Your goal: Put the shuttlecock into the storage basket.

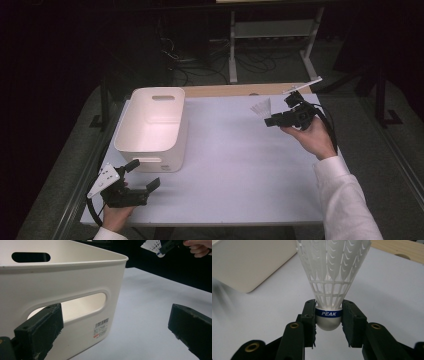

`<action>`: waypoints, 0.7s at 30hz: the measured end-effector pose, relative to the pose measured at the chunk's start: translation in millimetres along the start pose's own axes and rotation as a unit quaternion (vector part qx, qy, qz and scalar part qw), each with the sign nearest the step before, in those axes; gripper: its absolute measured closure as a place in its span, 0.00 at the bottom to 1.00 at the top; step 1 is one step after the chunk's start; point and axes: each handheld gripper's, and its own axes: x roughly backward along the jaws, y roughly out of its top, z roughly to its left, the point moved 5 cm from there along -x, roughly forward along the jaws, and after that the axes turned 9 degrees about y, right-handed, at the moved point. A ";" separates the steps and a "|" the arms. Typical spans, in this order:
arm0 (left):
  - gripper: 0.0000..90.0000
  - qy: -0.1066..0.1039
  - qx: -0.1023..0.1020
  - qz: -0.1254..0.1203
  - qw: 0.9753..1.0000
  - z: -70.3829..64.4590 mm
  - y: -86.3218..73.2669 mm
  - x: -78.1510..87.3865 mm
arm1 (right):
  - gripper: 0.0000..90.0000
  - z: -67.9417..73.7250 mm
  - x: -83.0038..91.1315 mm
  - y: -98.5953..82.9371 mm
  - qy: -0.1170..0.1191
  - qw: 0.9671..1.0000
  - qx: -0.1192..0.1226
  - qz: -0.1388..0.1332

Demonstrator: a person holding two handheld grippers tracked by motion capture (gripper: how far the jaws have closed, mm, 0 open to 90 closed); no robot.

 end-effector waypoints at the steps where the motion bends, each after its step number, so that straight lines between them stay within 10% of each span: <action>1: 0.00 0.000 0.000 0.000 1.000 0.0 0.0 -0.1 | 0.71 0.9 0.8 1.7 0.000 1.000 0.001 -0.002; 21: 0.00 0.000 -0.002 0.001 1.000 0.0 -0.1 -0.1 | 0.71 23.1 7.4 23.3 0.007 1.000 0.025 -0.002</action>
